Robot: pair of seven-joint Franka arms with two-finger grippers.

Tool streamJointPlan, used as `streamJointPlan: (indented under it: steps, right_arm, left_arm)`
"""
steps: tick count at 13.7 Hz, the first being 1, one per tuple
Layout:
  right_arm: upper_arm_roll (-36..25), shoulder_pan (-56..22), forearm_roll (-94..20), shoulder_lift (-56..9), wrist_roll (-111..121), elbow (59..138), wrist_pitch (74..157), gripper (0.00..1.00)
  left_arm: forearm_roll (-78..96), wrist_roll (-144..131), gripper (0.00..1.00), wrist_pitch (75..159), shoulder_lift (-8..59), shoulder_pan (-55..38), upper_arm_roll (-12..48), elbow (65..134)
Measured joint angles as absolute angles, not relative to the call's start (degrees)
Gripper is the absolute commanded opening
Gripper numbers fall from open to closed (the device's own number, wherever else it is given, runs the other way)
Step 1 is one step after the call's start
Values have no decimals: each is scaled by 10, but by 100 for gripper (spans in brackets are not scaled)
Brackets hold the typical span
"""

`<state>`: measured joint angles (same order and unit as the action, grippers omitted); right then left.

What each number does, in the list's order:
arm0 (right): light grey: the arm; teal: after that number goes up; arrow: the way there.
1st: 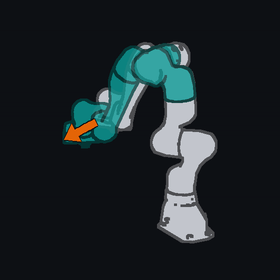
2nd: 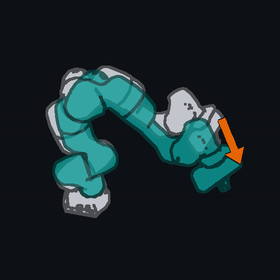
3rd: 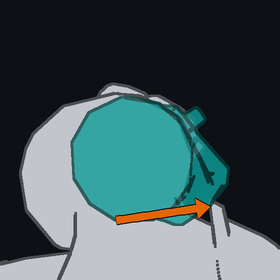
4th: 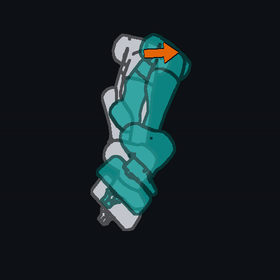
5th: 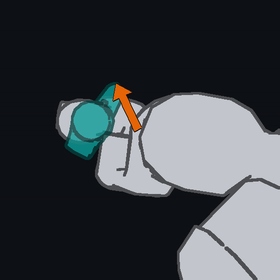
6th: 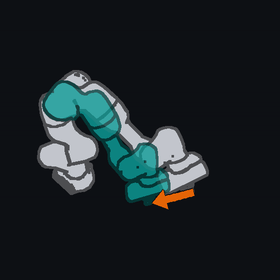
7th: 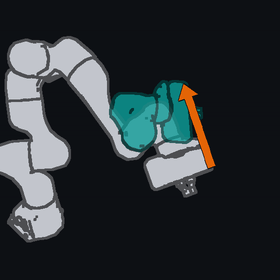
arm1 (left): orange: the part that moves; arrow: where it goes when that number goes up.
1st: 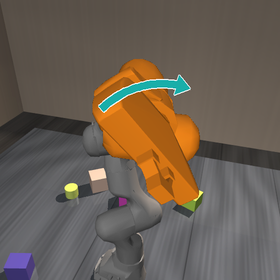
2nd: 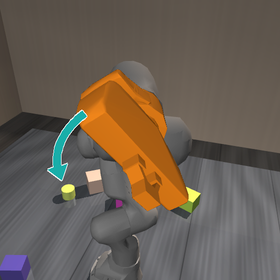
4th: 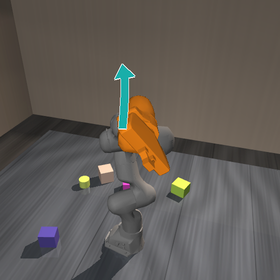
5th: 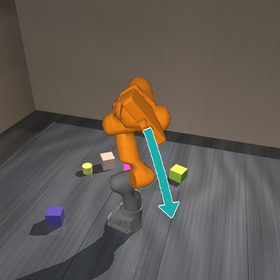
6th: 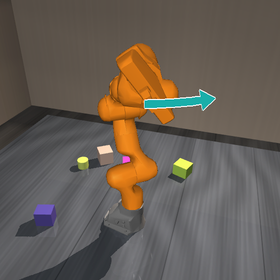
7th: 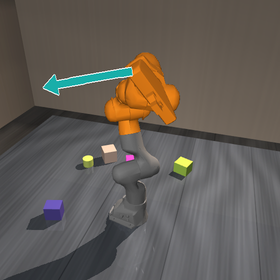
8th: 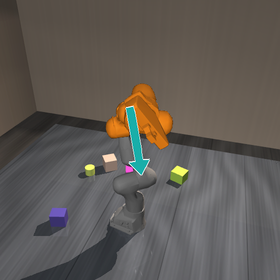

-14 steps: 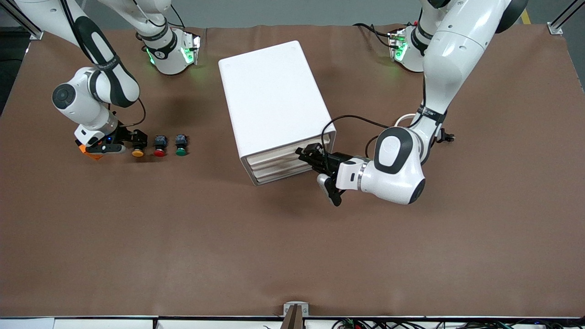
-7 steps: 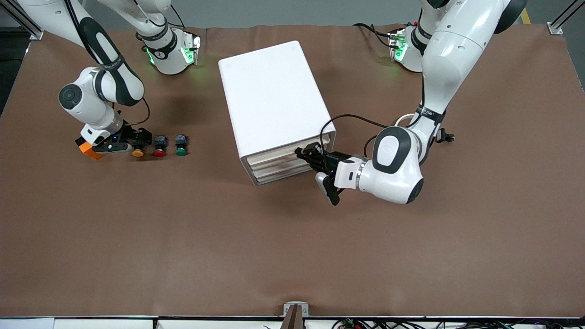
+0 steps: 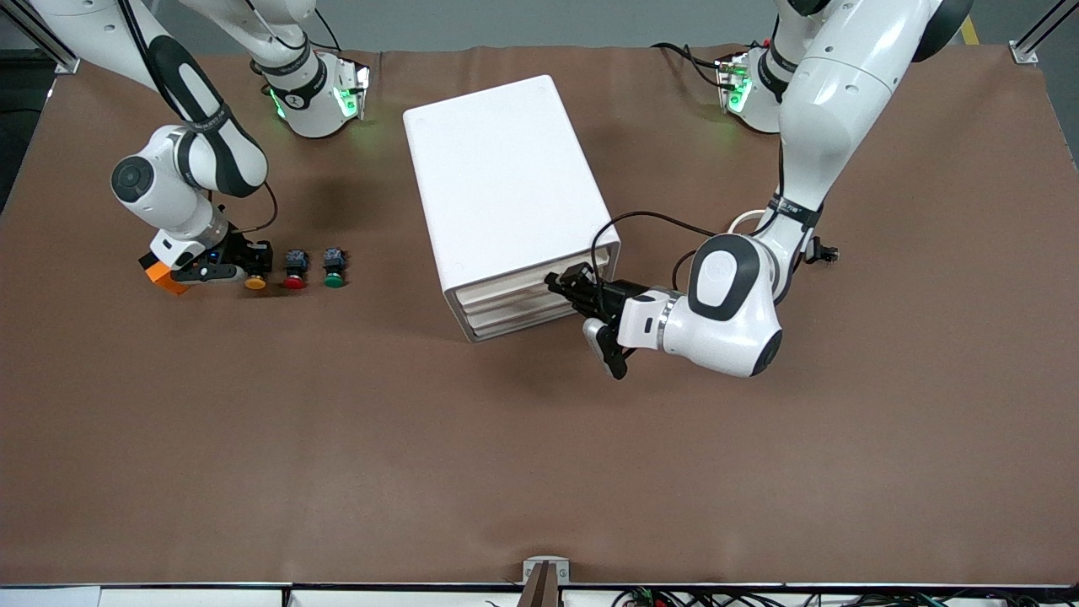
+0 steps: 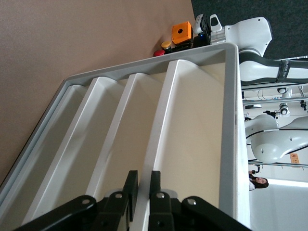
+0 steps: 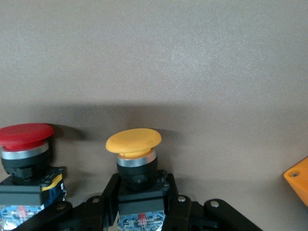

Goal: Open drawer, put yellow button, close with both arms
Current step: 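Pull the drawer open with the left gripper while the right gripper lifts the button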

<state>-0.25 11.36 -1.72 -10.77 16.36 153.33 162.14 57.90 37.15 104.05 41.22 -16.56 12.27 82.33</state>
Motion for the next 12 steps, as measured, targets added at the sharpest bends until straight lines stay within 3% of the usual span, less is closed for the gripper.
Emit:
streamJointPlan:
  steps: [5, 8, 12]
  right_arm:
    - [-2, 114, -18, -75, 163, 1495, 1497, 0]
    - [-2, 113, -24, -28, 162, 1437, 1343, 0]
    - [0, 93, -82, -4, 114, 1290, 1130, 0]
  left_arm:
    - [579, 371, 0, 1056, 412, -161, 105, 811]
    - [579, 372, 0, 1077, 412, -161, 91, 799]
    - [579, 382, 0, 1111, 415, -151, 83, 784]
